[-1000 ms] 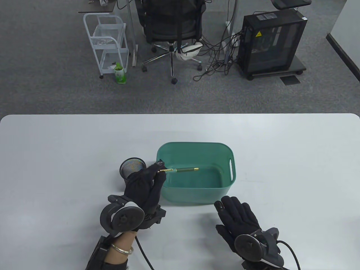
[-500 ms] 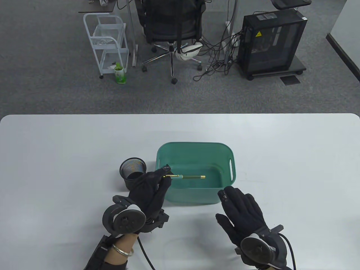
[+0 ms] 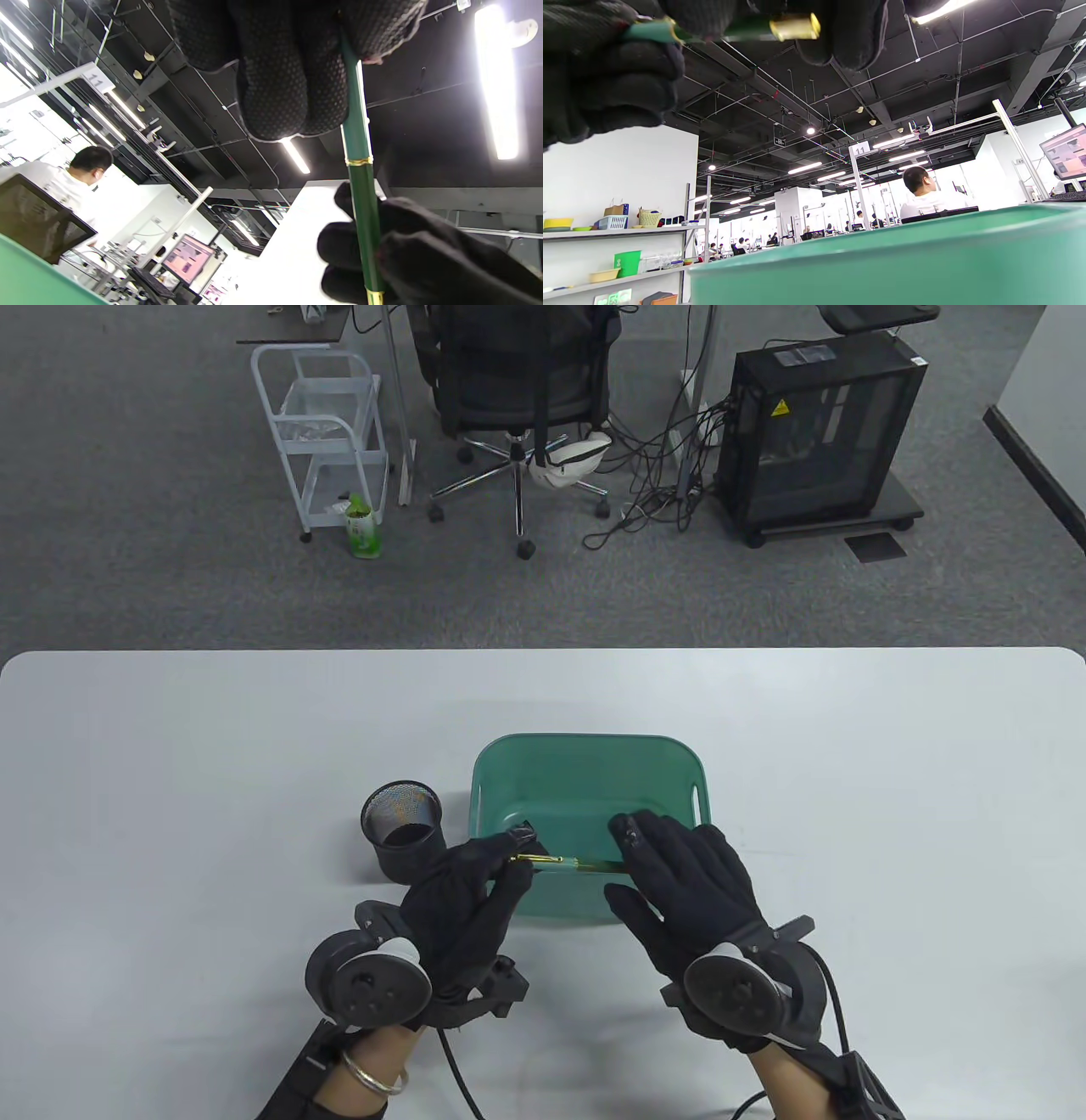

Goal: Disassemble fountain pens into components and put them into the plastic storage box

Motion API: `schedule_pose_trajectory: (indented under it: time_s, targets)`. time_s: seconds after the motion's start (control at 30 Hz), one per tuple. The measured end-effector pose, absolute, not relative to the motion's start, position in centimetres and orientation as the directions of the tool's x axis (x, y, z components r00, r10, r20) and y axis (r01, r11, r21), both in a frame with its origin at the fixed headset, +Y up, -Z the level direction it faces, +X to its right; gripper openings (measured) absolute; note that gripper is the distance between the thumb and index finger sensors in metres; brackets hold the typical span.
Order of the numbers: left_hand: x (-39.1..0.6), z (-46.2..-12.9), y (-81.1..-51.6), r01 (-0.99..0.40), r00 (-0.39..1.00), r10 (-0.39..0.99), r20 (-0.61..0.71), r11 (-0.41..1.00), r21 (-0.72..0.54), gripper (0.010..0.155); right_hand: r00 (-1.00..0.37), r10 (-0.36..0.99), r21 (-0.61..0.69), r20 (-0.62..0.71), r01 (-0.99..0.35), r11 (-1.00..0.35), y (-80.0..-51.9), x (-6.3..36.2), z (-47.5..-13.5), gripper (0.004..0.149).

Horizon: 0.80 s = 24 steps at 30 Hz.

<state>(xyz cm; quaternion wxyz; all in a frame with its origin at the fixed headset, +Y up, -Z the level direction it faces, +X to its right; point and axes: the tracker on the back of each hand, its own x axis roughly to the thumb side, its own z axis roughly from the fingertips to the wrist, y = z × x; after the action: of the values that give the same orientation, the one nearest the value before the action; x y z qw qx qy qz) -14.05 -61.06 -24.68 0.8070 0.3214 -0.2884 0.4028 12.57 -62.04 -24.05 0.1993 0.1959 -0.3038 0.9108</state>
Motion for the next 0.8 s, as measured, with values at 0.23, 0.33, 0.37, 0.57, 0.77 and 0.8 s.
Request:
schedule_pose_trajectory:
  time_s: [0.23, 0.33, 0.37, 0.57, 0.77, 0.8]
  targets:
    - [-13.8, -25.2, -61.8, -0.858, 0.460, 0.492, 0.739, 0.460, 0.229, 0.043, -0.836, 0.217, -0.480, 0.503, -0.479, -0.735, -62.2, 13.3, -23.8, 0.046]
    - [-13.7, -25.3, -61.9, -0.854, 0.463, 0.488, 0.740, 0.470, 0.224, 0.043, -0.837, 0.210, -0.480, 0.505, -0.474, -0.738, -62.2, 13.5, -23.9, 0.045]
    - [-13.6, -25.4, -62.0, -0.853, 0.462, 0.488, 0.741, 0.473, 0.220, 0.043, -0.837, 0.210, -0.479, 0.506, -0.475, -0.738, -62.2, 13.5, -23.9, 0.045]
    - [-13.7, -25.6, -61.9, -0.847, 0.450, 0.493, 0.745, 0.499, 0.182, 0.043, -0.834, 0.214, -0.481, 0.508, -0.481, -0.733, -62.0, 13.8, -23.7, 0.045]
    - [-13.7, -25.5, -61.6, -0.775, 0.529, 0.453, 0.718, 0.603, 0.191, 0.052, -0.846, 0.206, -0.498, 0.492, -0.467, -0.730, -61.8, 14.2, -23.8, 0.044]
    - [-13.7, -25.5, -61.6, -0.754, 0.550, 0.439, 0.711, 0.627, 0.197, 0.054, -0.850, 0.201, -0.504, 0.486, -0.461, -0.730, -61.8, 14.3, -23.8, 0.044]
